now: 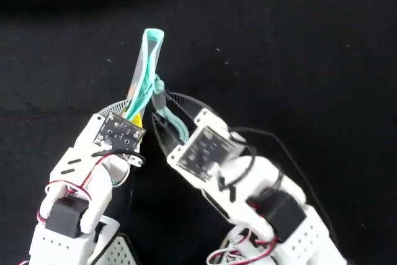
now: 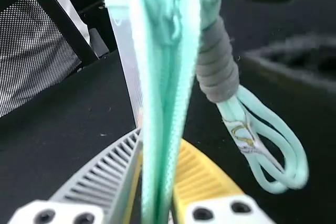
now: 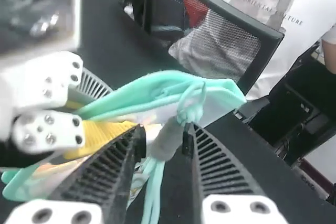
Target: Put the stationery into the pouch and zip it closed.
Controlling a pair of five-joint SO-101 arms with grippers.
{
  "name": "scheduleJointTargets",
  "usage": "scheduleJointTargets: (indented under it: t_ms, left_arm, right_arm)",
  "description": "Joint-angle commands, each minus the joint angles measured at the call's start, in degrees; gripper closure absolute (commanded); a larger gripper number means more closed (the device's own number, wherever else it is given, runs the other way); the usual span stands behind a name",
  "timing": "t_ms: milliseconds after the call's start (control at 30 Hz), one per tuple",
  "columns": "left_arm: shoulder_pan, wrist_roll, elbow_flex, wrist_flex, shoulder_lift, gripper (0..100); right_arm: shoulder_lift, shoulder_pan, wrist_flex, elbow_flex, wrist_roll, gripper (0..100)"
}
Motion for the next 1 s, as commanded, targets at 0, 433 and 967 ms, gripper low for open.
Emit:
scheduleJointTargets:
  t_ms: [0,433,967]
  left_arm:
    - [-0.92,-0.79,4.79,3.34,0.53,97]
    - [-3.82,-0.53,5.67,0.79,0.53,97]
    - [0.84,-0.35,7.69,-1.67,0.53,97]
  right_arm:
    - [-4.70,-0.35,-3.43,3.38,-0.53,86.4]
    - [-6.02,-0.26,-15.03,8.84,-0.97,86.4]
    - [-5.49,1.05,-21.98,13.14,-0.97,86.4]
